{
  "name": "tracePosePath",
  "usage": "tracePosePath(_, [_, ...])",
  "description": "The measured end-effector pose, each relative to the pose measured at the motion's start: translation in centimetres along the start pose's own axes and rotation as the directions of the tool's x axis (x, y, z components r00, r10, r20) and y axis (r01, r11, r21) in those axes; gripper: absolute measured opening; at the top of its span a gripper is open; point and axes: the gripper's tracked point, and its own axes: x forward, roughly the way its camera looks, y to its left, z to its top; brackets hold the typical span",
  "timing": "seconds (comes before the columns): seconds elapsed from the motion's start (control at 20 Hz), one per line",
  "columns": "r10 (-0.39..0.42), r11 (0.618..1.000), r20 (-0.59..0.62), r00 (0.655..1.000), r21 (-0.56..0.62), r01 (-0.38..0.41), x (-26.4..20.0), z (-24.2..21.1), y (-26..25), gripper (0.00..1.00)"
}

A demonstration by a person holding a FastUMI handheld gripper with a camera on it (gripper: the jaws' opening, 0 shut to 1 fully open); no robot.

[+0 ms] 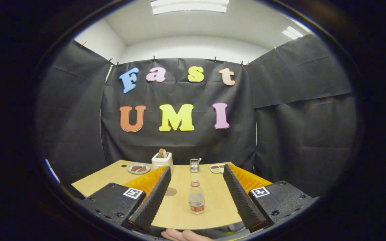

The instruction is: Take the bottle from table, then pour the juice into the cup, finally place the bottle on the coaster

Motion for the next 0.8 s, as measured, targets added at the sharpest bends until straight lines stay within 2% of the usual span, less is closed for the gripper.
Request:
tracePosePath(0.35, [0.032,0.999,-0.022,0.999,0.017,-0.031,0.9,-2.2,0.6,1.00])
tracePosePath(0.8, [0.023,0.999,-0.042,0.999,-0.025,-0.024,4.5,-6.8,0.9,1.00])
